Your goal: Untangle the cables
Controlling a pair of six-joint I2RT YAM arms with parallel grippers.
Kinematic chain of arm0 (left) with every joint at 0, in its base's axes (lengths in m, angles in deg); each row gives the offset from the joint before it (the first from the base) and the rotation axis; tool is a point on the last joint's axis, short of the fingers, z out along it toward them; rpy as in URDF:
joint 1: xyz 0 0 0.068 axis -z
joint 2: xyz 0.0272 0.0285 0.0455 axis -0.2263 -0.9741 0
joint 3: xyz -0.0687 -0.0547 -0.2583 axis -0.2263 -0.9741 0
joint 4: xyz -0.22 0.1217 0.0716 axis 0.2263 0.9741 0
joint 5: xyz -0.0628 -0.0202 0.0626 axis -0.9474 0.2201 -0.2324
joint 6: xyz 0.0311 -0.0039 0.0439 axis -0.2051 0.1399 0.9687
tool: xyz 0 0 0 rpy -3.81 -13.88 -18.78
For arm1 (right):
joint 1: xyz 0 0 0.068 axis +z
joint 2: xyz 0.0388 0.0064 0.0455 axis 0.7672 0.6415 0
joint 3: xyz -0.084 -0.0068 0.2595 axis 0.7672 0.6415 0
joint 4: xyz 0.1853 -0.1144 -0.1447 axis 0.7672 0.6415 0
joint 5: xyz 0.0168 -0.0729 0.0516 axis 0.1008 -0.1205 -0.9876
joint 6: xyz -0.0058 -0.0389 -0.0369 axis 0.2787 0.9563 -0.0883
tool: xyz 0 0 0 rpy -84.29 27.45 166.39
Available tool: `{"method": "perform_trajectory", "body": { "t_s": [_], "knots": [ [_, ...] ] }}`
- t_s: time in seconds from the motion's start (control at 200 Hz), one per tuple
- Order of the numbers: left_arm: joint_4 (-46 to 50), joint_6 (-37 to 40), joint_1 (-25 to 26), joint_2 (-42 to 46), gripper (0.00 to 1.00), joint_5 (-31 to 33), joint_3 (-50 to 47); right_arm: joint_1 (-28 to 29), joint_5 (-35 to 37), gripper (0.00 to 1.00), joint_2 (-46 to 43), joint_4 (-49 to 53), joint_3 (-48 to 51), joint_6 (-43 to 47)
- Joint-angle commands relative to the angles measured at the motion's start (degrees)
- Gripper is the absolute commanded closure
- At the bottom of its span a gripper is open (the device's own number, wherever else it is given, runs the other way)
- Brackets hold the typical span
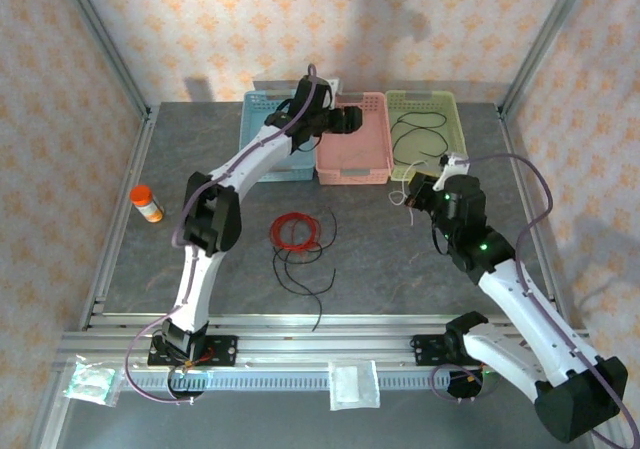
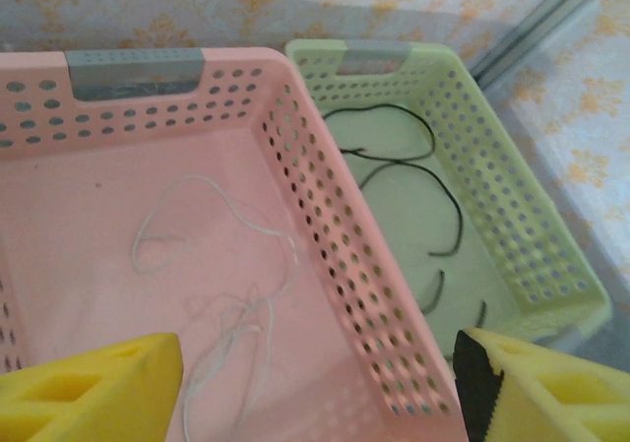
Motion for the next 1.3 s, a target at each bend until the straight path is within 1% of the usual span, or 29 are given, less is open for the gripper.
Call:
{"method": "perform_trajectory", "body": {
  "t_s": [0.0,0.125,0.245,0.38,0.476,0.541,0.696,0.761,0.906,1.011,1.167,1.297],
  "knots": [
    [-6.8,1.1,0.4,10.5,0.24,1.3,-8.2,-0.4,0.9,1.00,-0.4,1.2,-4.1,1.3],
    [-13.6,0.3,0.4,19.4,0.23,-0.2,-19.2,-0.4,0.1,1.00,0.7,2.6,-6.9,3.4],
    [-16.4,0.7,0.4,25.3,0.23,-0.8,-26.9,-0.5,-2.5,1.00,1.8,2.6,-9.0,5.5],
    [-16.8,1.2,0.5,30.8,0.23,1.2,-34.5,-0.5,-3.8,1.00,3.6,1.9,-10.9,6.3],
    [-16.8,1.1,0.6,34.5,0.23,3.9,-40.3,-0.5,-2.7,1.00,6.7,2.7,-13.6,6.5],
    [-17.1,0.4,0.7,37.2,0.23,6.2,-44.4,-0.5,-1.6,1.00,9.9,3.7,-16.1,6.6],
    [-16.9,-2.8,1.4,43.1,0.23,15.2,-54.3,-0.6,-0.3,1.00,18.2,2.9,-21.7,6.5],
    [-17.2,-4.9,1.4,45.4,0.23,18.1,-58.1,-0.6,0.3,1.00,24.3,3.2,-25.2,6.1],
    [-18.7,-8.3,1.4,49.6,0.23,20.9,-65.3,-0.6,1.5,1.00,34.6,2.4,-33.6,5.6],
    [-18.9,-9.2,1.4,51.5,0.23,22.6,-67.6,-0.9,2.0,1.00,41.8,1.9,-40.3,5.9],
    [-16.3,-8.0,1.5,52.9,0.22,25.4,-67.8,-1.3,1.9,1.00,52.3,3.1,-51.3,5.4],
    [-14.6,-7.8,1.3,53.0,0.19,27.1,-67.8,-2.1,2.7,1.00,60.4,5.3,-59.8,4.6]
  ]
}}
